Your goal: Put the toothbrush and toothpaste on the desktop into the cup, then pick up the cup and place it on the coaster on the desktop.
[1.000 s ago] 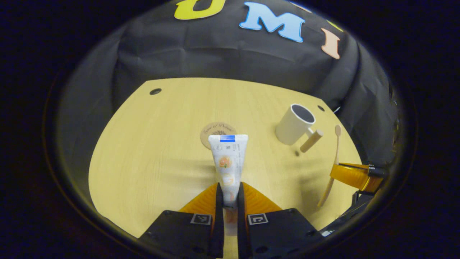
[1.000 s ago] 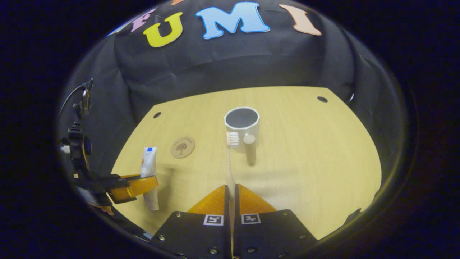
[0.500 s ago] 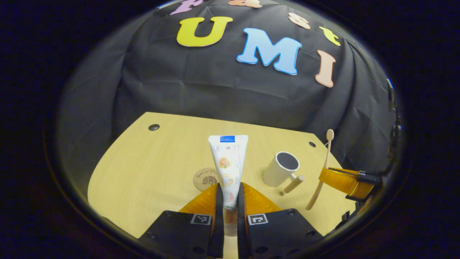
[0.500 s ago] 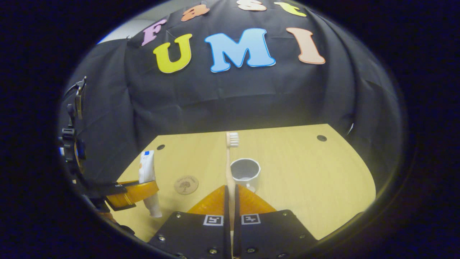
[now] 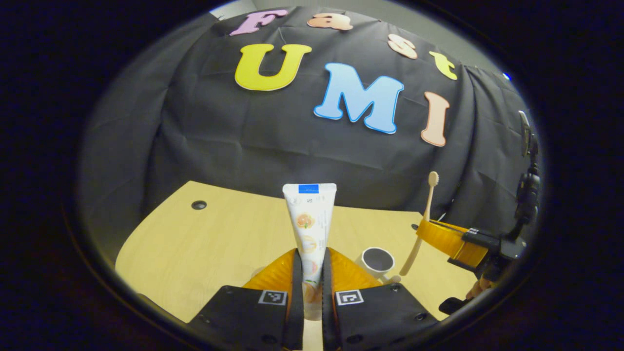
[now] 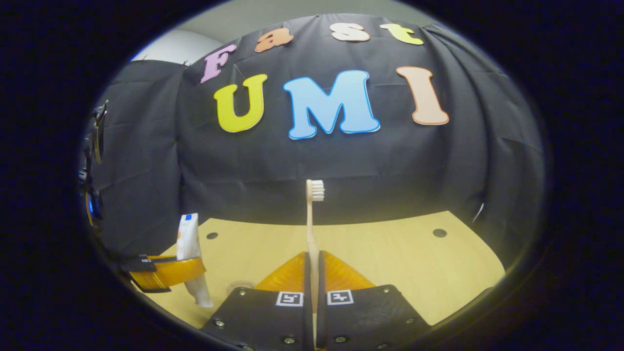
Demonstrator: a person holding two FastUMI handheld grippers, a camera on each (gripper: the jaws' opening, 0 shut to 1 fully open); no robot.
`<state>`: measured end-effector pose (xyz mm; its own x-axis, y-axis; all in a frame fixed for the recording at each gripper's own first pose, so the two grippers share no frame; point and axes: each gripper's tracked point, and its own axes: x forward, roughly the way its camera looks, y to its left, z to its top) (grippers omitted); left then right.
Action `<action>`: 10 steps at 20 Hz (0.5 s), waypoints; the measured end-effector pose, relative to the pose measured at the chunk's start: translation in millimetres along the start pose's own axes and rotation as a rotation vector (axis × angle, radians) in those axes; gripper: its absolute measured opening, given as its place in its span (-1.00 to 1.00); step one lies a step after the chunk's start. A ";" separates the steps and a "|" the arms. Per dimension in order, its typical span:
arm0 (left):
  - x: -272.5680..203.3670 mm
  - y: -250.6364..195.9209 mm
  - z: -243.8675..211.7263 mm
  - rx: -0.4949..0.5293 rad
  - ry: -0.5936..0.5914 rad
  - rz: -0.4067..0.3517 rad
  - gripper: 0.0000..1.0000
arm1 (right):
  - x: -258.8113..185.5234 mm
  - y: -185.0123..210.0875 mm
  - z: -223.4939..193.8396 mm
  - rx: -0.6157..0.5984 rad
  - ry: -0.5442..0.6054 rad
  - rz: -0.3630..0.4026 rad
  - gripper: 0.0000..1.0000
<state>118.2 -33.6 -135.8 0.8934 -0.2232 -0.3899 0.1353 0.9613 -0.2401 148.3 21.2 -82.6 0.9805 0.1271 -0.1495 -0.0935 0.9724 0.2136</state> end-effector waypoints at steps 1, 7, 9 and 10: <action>0.9 -1.0 2.0 0.008 -0.012 -0.003 -0.58 | 6.6 -0.9 -0.5 0.004 -0.005 0.000 -0.94; 12.4 -6.1 11.5 -0.006 -0.040 -0.022 -0.56 | 45.6 -5.9 -6.7 -0.004 -0.033 0.009 -0.94; 17.1 -4.2 8.1 -0.012 -0.031 -0.025 -0.56 | 57.6 -10.1 -19.6 -0.004 -0.006 0.002 -0.94; 17.8 -3.3 7.5 -0.015 -0.028 -0.022 -0.58 | 62.9 -12.0 -25.9 -0.008 0.008 -0.002 -0.94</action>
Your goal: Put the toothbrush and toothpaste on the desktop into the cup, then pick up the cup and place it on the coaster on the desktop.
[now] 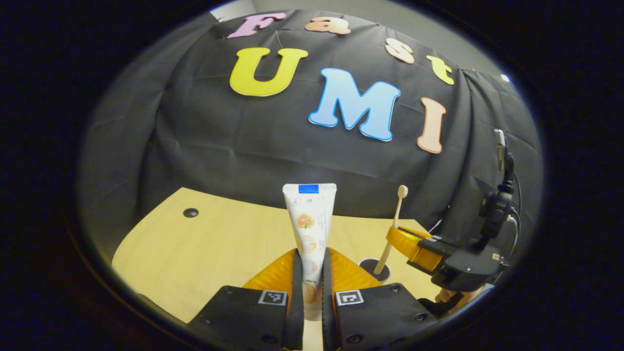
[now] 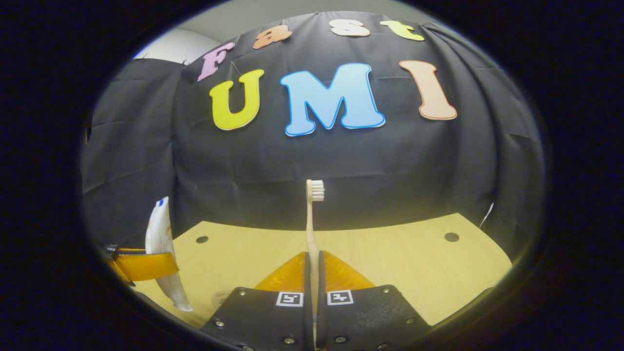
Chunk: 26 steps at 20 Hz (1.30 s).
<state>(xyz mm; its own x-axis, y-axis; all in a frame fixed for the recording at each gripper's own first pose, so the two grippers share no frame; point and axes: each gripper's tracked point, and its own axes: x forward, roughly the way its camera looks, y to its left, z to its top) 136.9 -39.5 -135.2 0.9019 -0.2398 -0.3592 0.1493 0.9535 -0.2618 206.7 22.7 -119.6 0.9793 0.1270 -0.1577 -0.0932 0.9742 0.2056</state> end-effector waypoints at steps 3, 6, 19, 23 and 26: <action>5.2 2.7 -2.6 -0.002 0.011 0.006 -0.56 | 9.1 -2.7 -20.6 -0.022 0.048 -0.008 -0.94; 7.7 0.5 -8.1 -0.015 0.026 -0.003 -0.56 | 14.9 -4.6 -44.4 -0.044 0.116 -0.026 -0.94; 10.7 -8.8 -16.0 -0.025 0.052 -0.010 -0.58 | 1.2 -7.7 -69.6 -0.062 0.209 -0.018 -0.49; 16.1 -13.1 -16.8 -0.038 0.052 -0.013 -0.56 | -13.1 -8.8 -60.9 -0.073 0.194 -0.016 0.02; 21.7 -19.4 -19.1 -0.045 0.053 -0.022 -0.56 | -27.9 -15.1 -47.9 -0.100 0.167 -0.028 0.35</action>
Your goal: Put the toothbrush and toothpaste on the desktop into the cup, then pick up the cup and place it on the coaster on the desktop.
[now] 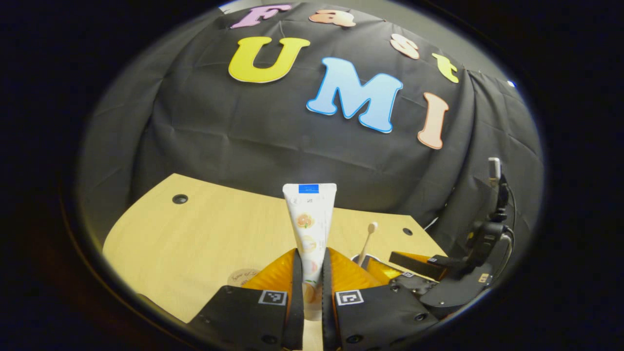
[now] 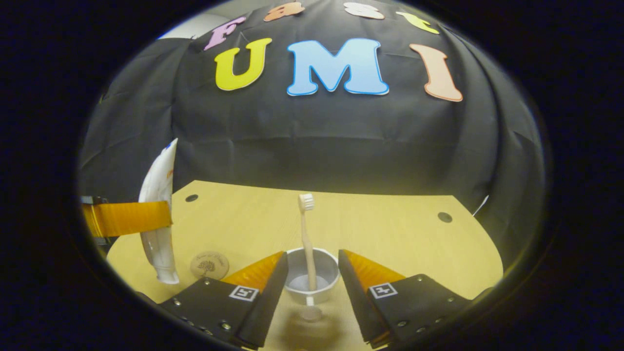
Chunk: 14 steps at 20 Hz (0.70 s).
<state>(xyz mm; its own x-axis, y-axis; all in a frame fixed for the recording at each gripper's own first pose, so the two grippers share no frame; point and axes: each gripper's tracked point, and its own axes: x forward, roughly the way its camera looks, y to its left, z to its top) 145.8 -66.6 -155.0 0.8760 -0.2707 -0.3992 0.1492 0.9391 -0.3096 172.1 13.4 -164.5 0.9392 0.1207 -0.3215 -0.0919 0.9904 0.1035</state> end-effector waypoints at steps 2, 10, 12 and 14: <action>4.0 -4.1 1.0 0.000 -0.004 -0.006 -0.54 | -10.9 -7.4 9.1 -0.003 -0.024 -0.014 0.60; 33.4 -45.9 7.5 -0.008 -0.052 -0.088 -0.56 | -69.1 -57.4 36.3 0.089 -0.103 -0.084 0.62; 42.4 -58.2 8.5 -0.023 -0.067 -0.112 -0.56 | -80.8 -70.8 34.6 0.107 -0.102 -0.104 0.62; 52.8 -69.6 9.7 -0.052 -0.080 -0.140 -0.56 | -91.1 -80.8 28.2 0.122 -0.086 -0.112 0.62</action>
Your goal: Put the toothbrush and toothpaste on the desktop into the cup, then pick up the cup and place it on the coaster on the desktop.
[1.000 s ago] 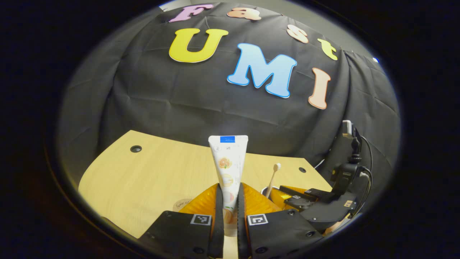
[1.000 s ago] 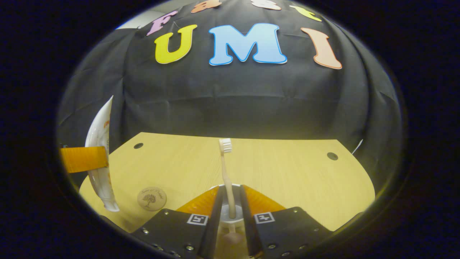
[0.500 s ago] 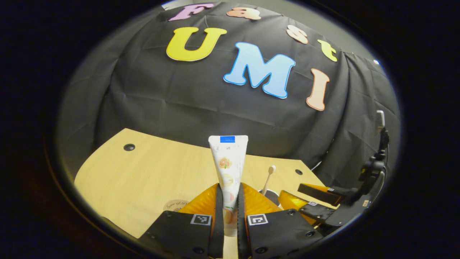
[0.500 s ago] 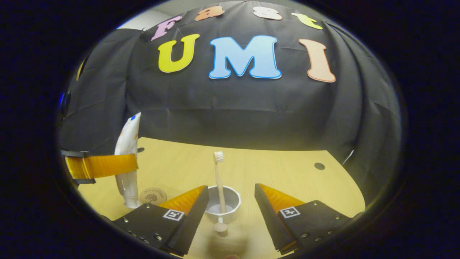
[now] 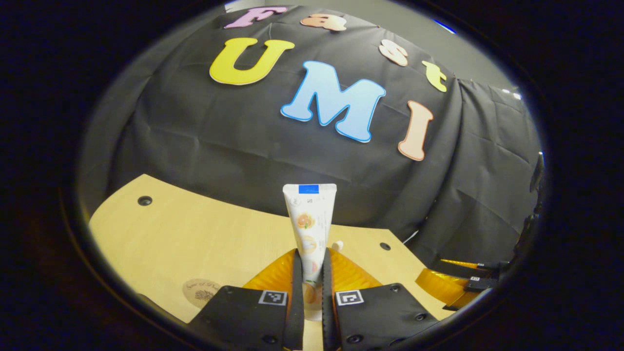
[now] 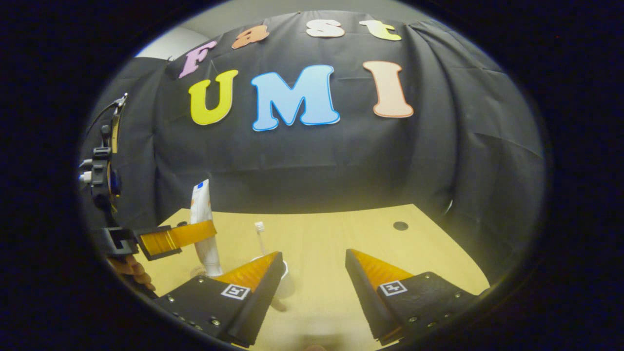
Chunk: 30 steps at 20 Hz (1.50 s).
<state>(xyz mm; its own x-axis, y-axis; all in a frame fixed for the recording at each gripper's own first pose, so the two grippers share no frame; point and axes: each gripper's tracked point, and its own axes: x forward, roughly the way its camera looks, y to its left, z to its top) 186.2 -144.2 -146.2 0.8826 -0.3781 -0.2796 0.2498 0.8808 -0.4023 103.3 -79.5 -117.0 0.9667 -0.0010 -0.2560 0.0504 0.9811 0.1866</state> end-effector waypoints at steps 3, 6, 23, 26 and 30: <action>17.2 -9.9 -2.0 -0.032 -0.025 -0.014 -0.56 | -11.1 -19.5 -7.9 -0.001 0.023 -0.027 0.62; 34.0 -17.2 -3.1 -0.049 -0.060 -0.027 -0.56 | -18.3 -32.8 -17.9 0.011 0.051 -0.038 0.55; 64.1 -17.0 -73.2 0.092 -0.006 -0.034 -0.46 | -10.4 -32.0 -44.8 0.019 0.136 -0.002 0.63; 62.8 -18.3 -73.4 0.094 0.009 -0.039 0.22 | -9.9 -27.4 -47.0 0.030 0.143 0.008 0.63; 53.6 -20.9 -63.2 0.087 -0.010 -0.042 0.86 | -11.0 -22.5 -45.5 0.029 0.140 0.019 0.62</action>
<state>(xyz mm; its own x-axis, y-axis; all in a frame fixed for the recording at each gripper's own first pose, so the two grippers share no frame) 203.1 -201.0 -207.9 0.8745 -0.4126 -0.2549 0.3201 0.8859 -0.3357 80.1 -92.8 -161.6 0.9230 0.0468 -0.3820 0.0415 0.9747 0.2197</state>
